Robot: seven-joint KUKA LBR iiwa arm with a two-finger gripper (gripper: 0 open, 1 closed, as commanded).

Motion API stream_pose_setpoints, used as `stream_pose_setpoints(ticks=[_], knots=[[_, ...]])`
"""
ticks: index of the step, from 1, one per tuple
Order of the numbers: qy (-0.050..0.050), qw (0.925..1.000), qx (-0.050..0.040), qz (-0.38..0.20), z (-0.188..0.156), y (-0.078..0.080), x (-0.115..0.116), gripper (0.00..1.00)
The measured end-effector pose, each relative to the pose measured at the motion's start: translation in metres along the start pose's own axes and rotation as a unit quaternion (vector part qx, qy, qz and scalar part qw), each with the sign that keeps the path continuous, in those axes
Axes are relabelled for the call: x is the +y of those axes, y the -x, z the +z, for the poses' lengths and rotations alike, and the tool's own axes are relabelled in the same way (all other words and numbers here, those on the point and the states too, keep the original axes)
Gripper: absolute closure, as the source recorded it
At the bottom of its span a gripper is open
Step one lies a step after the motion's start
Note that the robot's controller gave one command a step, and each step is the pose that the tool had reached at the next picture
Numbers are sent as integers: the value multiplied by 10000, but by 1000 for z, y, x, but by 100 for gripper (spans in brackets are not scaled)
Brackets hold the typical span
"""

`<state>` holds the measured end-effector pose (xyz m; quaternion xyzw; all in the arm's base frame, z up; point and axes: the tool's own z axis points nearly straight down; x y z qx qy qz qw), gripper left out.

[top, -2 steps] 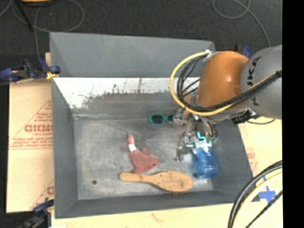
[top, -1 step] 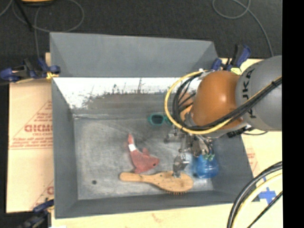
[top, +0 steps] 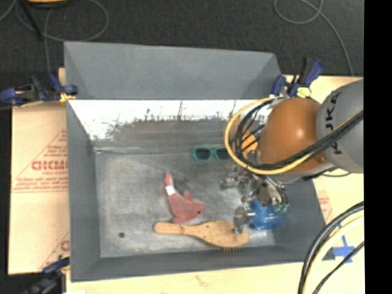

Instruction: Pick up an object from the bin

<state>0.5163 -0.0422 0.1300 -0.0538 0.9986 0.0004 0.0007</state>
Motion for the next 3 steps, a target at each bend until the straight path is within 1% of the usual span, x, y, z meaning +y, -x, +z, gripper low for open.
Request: stream_pose_setpoints(ticks=[1, 2, 3], knots=[[5, 9993, -12, -367, 51, -20, 73, 100], [4, 9993, -12, -370, 51, -20, 73, 100], [-7, 9991, -7, -415, -96, -16, 81, 100]])
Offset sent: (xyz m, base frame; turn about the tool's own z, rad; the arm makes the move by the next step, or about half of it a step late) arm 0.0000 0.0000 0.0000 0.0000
